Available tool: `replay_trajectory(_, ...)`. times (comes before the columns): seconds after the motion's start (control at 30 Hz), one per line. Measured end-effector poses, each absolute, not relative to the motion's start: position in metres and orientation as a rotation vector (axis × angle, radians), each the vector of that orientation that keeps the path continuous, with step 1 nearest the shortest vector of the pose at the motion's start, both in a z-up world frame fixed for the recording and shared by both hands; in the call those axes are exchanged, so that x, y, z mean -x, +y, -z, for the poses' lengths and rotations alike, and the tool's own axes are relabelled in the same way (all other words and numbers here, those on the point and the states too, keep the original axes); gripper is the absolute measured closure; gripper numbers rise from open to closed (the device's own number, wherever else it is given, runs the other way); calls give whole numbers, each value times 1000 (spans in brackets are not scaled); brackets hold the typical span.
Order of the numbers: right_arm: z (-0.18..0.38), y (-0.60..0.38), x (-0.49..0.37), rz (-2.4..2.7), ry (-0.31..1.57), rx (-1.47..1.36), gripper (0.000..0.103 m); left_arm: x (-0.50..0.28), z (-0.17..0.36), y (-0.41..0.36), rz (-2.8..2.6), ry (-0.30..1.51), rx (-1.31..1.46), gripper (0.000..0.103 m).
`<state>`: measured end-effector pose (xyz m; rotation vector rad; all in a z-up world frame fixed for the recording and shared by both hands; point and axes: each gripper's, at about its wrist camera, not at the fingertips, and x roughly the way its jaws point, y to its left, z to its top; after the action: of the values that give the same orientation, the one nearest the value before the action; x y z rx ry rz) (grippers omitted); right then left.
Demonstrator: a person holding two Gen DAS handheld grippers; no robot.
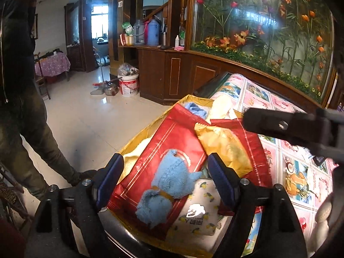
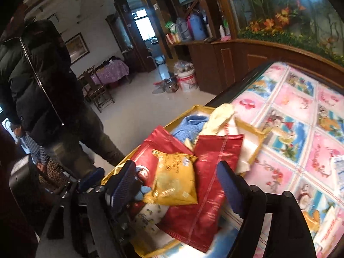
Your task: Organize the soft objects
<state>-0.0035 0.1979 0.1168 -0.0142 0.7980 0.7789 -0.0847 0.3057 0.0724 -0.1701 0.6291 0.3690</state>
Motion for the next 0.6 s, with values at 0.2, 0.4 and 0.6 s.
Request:
replay_trajectory(0.2, -118, 159, 23, -641, 728, 72, 15, 93, -88, 284, -424, 558, 96, 20)
replay_trajectory(0.4, -111, 123, 35, -558, 711, 72, 13, 115, -116, 257, -574, 379, 13, 9)
replay_trajectory(0.6, -102, 90, 48, -527, 729, 16, 12, 142, -132, 227, -562, 213, -20, 0)
